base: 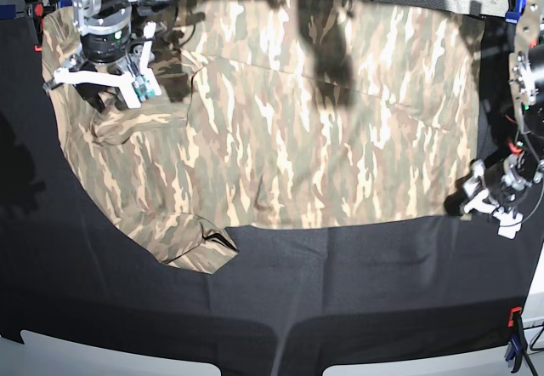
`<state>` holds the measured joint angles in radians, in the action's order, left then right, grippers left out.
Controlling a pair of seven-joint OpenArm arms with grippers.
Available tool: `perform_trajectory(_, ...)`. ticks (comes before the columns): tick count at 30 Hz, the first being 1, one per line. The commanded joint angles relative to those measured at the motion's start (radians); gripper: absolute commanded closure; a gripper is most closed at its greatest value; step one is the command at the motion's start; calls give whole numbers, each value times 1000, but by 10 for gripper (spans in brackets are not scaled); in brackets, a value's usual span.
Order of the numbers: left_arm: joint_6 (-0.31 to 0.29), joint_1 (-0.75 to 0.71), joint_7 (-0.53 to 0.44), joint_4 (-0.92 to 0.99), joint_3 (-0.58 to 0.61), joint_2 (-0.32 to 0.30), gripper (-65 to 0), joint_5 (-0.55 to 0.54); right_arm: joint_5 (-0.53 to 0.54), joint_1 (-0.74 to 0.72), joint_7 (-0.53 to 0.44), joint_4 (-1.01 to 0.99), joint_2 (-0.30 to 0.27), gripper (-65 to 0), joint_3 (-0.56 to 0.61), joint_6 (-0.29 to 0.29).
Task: Layout the t-shirt on the table in an organized manner, then fold the t-shirt properly
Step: 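Release the edge and move both grippers to the shirt's sides, then reach the right gripper to the shirt's bunched hem corner and grasp it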
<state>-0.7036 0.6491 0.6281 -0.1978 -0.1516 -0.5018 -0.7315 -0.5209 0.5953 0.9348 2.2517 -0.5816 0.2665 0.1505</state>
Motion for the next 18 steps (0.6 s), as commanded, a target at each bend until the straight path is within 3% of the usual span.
perform_trajectory(1, 5, 23, -9, -7, 0, -17, 0, -18, -8, -3, -37, 16, -8, -246, -5, 16)
perform_trajectory(7, 5, 24, -7, -7, 0, -10, 0, -66, 113, -56, -105, 4, -1, -245, -5, 15)
perform_trajectory(12, 5, 24, -8, -7, 0, -11, 0, -66, 163, -248, -132, -104, 72, -232, -5, 6)
perform_trajectory(15, 5, 24, -8, -7, 0, -11, 0, -66, 270, -390, -170, -220, 121, -229, -5, -80)
perform_trajectory(18, 5, 24, -8, -7, 0, -11, 0, -66, 300, -521, -199, -346, 179, -229, -5, -177)
